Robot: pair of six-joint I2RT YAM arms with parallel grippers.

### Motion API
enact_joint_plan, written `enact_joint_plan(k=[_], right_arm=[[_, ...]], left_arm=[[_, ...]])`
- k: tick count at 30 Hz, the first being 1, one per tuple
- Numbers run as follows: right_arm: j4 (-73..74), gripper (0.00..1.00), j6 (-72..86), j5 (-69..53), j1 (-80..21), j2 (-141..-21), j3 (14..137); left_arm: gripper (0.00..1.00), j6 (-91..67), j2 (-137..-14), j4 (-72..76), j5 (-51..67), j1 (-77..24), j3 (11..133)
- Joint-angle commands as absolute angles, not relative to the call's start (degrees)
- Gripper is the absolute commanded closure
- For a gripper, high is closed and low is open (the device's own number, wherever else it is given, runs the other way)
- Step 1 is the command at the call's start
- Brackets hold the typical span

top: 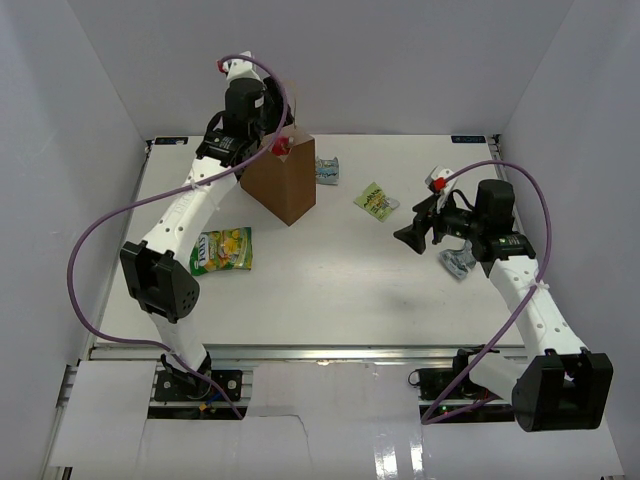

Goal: Place the snacks into the paper bag

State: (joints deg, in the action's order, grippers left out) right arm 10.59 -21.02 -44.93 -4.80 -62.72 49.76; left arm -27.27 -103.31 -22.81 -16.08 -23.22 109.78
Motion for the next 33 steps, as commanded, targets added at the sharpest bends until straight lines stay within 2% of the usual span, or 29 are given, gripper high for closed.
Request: enact_joint_plan(k=[1, 6, 9, 13, 19, 21, 25, 33], right_arm=[[11.3, 0.08, -20.6, -44.5, -4.1, -62.1, 51.0], [15.2, 0.09, -22.6, -42.9, -3.5, -62.8, 52.5], [20.9, 0.09, -25.8, -39.2, -3.3, -64.8, 54.2], [29.3, 0.09, -26.6, -22.5, -3.3, -71.2, 57.6], [34.7, 0.09, -19.9, 9.9, -3.3, -79.6, 58.1], [34.4, 0.09, -17.8, 14.0, -3.3, -80.2, 56.6], [33.5, 0.09, -16.1, 14.2, -2.1, -79.9, 54.7], [28.0, 0.08, -18.6, 9.1, 3.2, -85.9, 53.5]], left_arm=[[0.27, -27.1, -102.2, -23.4, -15.2, -23.2, 111.4], [0.19, -26.3, -101.3, -22.3, -7.1, -23.2, 112.6], [0.17, -22.3, -99.1, -19.6, 4.1, -23.2, 111.6], [0.12, -18.6, -92.6, -16.4, 13.1, -23.2, 105.4], [0.08, -18.8, -73.9, -11.2, 8.6, -23.1, 81.9], [0.06, -19.5, -69.2, -11.0, 7.0, -23.1, 76.0], [0.05, -23.5, -58.3, -12.6, 4.0, -23.0, 61.5], [0.05, -29.0, -48.8, -14.3, 0.9, -23.0, 49.5]])
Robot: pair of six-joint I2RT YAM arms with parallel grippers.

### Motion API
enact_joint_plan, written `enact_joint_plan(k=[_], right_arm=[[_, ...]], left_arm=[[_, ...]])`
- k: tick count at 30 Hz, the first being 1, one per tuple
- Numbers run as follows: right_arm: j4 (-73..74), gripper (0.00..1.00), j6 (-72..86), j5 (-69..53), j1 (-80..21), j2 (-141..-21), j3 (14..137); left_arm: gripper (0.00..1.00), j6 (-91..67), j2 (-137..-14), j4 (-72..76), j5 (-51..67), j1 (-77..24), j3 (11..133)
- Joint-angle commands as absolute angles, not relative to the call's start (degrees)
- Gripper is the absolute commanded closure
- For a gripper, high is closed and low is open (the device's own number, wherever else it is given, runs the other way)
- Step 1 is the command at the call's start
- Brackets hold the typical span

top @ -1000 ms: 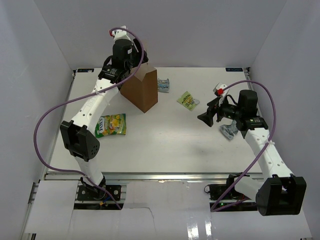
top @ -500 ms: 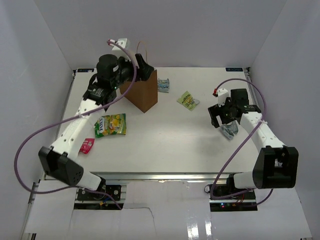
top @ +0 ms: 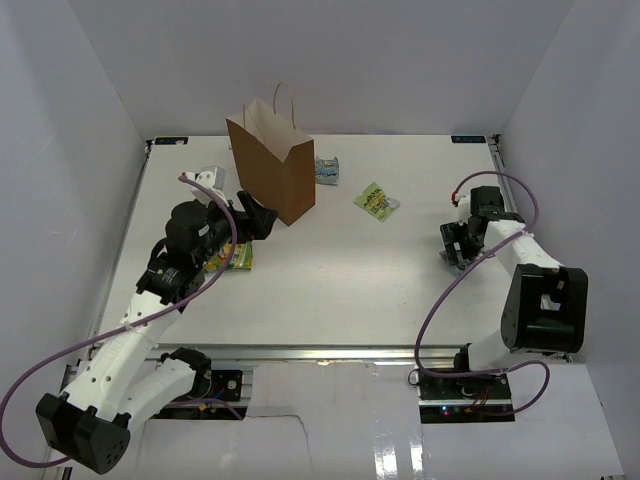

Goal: Place the snacks into the paper bag

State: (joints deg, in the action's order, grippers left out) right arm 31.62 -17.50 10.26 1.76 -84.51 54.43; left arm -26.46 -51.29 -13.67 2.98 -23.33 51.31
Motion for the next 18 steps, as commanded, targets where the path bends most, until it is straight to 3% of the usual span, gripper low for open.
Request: enact_joint_plan(k=[1, 8, 12, 15, 16, 18], right_arm=[[26.0, 0.08, -19.7, 8.5, 3.4, -86.8, 52.7], [20.8, 0.0, -22.2, 4.5, 3.9, -90.2, 51.9], [19.1, 0.19, -24.1, 0.5, 4.4, -90.0, 50.5], [18.6, 0.4, -25.1, -2.7, 4.7, -89.7, 49.5], [18.5, 0.53, -25.2, -3.2, 4.7, -89.6, 49.4], [18.8, 0.64, -25.8, -4.6, 4.7, -88.9, 49.1]], left_arm=[[0.05, -29.0, -48.7, -14.5, 0.9, -23.0, 49.1], [0.05, -29.4, -48.3, -16.3, -1.0, -23.0, 47.7], [0.04, -29.8, -47.7, -16.6, -1.5, -23.0, 46.8], [0.05, -30.0, -47.7, -16.8, -1.6, -23.0, 46.6], [0.05, -30.0, -47.7, -17.0, -1.7, -23.0, 46.5], [0.05, -30.0, -47.8, -17.2, -1.7, -23.0, 46.6]])
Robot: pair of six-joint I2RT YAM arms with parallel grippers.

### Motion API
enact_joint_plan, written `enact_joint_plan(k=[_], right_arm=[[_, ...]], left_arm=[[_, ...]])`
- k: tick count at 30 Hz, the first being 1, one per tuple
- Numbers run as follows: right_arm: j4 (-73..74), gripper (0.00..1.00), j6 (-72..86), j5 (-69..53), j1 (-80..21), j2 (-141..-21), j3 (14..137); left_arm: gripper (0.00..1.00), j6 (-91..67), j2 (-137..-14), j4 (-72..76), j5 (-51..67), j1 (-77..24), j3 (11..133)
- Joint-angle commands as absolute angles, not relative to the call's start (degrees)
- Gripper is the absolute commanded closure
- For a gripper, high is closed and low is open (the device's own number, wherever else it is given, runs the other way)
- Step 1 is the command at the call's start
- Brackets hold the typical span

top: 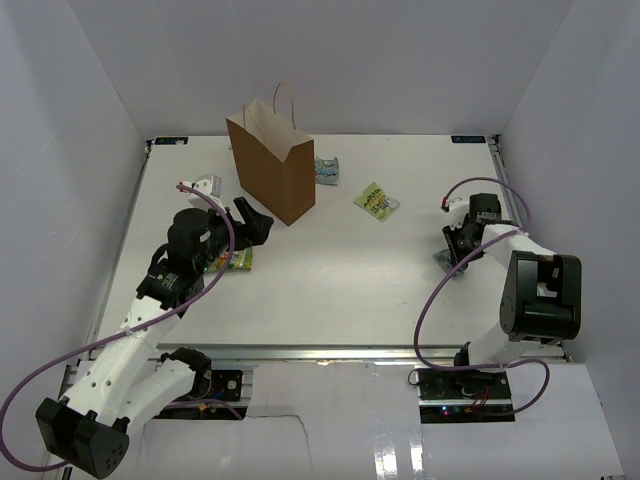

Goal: Place the snacks into the paper bag

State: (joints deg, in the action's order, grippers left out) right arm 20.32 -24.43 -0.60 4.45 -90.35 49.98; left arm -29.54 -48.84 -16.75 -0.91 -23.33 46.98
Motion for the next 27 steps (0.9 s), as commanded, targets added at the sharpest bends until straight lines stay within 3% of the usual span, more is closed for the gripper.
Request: enact_joint_plan(k=[1, 6, 11, 14, 19, 27], right_arm=[[18.8, 0.72, -26.2, -5.3, 4.7, -88.5, 49.0], [22.1, 0.87, -31.5, -16.8, 4.7, -83.6, 51.1], [30.6, 0.88, -37.7, -40.2, 4.0, -80.8, 59.6], [29.7, 0.9, -34.9, -45.5, -2.2, -81.7, 67.9], [23.0, 0.92, -24.5, -39.1, -15.9, -85.5, 85.4], [5.3, 0.92, -12.4, -9.7, -35.3, -101.5, 111.4]], left_arm=[[0.05, -30.0, -47.8, -17.4, -1.8, -23.0, 46.6], [0.04, -30.1, -47.7, -17.8, -2.0, -23.0, 46.4], [0.05, -35.2, -47.8, -20.4, -7.1, -23.0, 45.5], [0.05, -42.9, -48.3, -24.9, -13.1, -23.0, 44.7], [0.05, -55.8, -48.0, -29.9, -17.1, -23.0, 41.6], [0.05, -66.1, -48.3, -35.5, -17.2, -23.1, 40.2]])
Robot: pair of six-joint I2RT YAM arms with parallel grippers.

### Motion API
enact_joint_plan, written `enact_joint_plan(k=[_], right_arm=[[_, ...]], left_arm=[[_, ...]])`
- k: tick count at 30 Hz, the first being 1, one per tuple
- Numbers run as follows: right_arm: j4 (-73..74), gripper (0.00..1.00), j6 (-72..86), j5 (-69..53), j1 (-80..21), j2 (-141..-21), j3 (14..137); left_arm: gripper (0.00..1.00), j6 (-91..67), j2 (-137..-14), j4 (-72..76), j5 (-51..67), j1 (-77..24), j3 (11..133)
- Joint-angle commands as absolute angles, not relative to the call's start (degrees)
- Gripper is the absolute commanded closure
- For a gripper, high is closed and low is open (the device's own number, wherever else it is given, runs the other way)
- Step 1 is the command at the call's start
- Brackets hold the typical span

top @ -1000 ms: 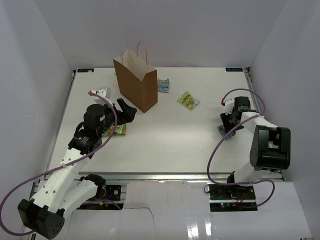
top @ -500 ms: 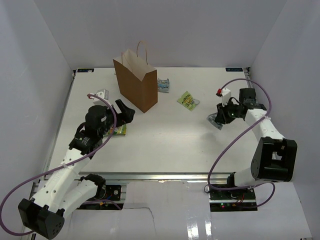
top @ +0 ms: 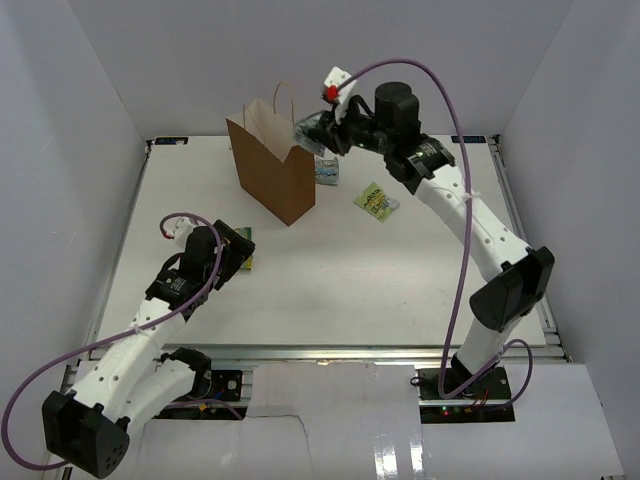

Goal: Place the snacks into the paper bag

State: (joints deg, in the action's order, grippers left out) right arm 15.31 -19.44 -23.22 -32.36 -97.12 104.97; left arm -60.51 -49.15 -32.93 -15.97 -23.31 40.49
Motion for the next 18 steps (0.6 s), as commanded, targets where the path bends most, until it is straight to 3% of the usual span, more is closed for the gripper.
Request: enact_joint_plan(k=[1, 4, 14, 16, 18], right_arm=[[3.4, 0.92, -11.7, -6.8, -36.3, -103.1, 113.0], [-5.1, 0.89, -10.7, 3.7, -39.8, -109.9, 116.4], [-15.6, 0.77, -11.4, 11.9, -42.7, -118.4, 119.2], [-15.6, 0.71, -11.5, 12.3, -42.6, -118.3, 118.2], [-15.6, 0.57, -11.3, 12.2, -42.6, -117.7, 117.0]], left_arm=[[0.05, -66.8, -48.1, -35.9, -17.1, -23.0, 39.8], [0.05, -67.8, -46.7, -36.5, -16.9, -23.0, 39.2], [0.05, -69.1, -42.6, -38.6, -17.7, -23.0, 38.2], [0.05, -69.2, -42.7, -38.6, -17.7, -23.0, 38.1], [0.05, -69.2, -43.0, -38.5, -17.8, -23.0, 38.2]])
